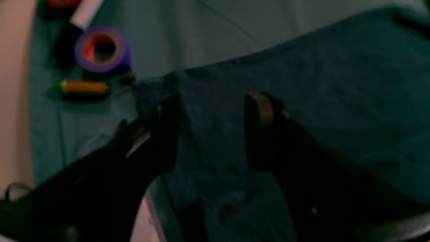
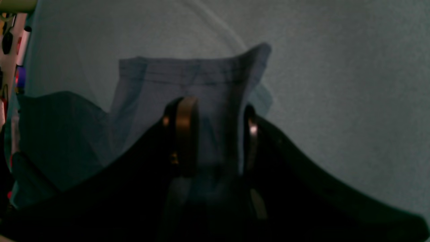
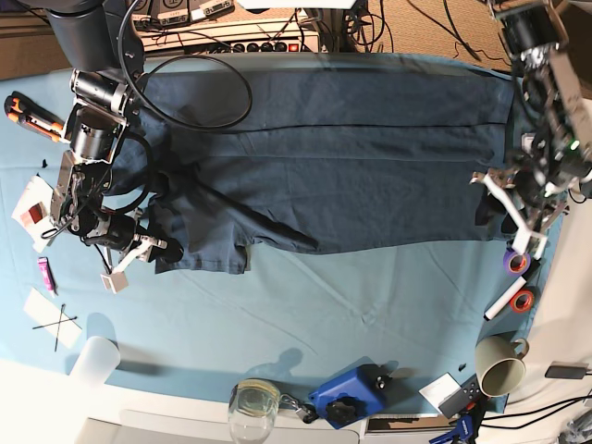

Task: Fold the T-shirt properly
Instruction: 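Grasp the hem corner with the left gripper while right holds sleeve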

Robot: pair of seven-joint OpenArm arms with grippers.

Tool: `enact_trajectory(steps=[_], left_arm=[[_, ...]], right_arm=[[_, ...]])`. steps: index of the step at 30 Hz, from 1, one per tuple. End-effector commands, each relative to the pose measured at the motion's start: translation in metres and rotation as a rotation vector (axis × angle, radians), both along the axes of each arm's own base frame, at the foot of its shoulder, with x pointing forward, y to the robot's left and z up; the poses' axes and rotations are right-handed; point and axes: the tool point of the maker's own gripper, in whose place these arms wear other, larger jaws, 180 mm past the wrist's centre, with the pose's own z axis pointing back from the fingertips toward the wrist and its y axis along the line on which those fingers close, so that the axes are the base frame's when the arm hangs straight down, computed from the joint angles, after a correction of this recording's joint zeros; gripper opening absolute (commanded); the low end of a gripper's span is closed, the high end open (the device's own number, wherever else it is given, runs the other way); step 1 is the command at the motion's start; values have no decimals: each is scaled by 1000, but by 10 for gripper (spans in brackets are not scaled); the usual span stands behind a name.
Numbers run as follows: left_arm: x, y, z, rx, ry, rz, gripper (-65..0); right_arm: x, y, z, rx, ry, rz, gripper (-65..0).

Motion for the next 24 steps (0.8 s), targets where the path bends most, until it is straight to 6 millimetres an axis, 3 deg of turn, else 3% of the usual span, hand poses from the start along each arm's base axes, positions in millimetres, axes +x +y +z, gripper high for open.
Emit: enact_trajectory(steps=[1, 9, 17, 19, 24], left_arm=[[15, 9, 10, 29, -34, 16, -340], [47, 26, -27, -20, 91, 88, -340], [45, 65, -49, 20, 183, 232, -340], [40, 63, -54, 15, 218, 222, -340], [35, 31, -56, -103, 241, 103, -341]], right_arm=[[3, -6, 6, -31, 7, 13, -461], [-5, -5, -1, -34, 39, 26, -461], [-18, -6, -13, -36, 70, 26, -461], [-17, -6, -13, -36, 69, 26, -461], [-17, -6, -11, -30, 64, 24, -461]])
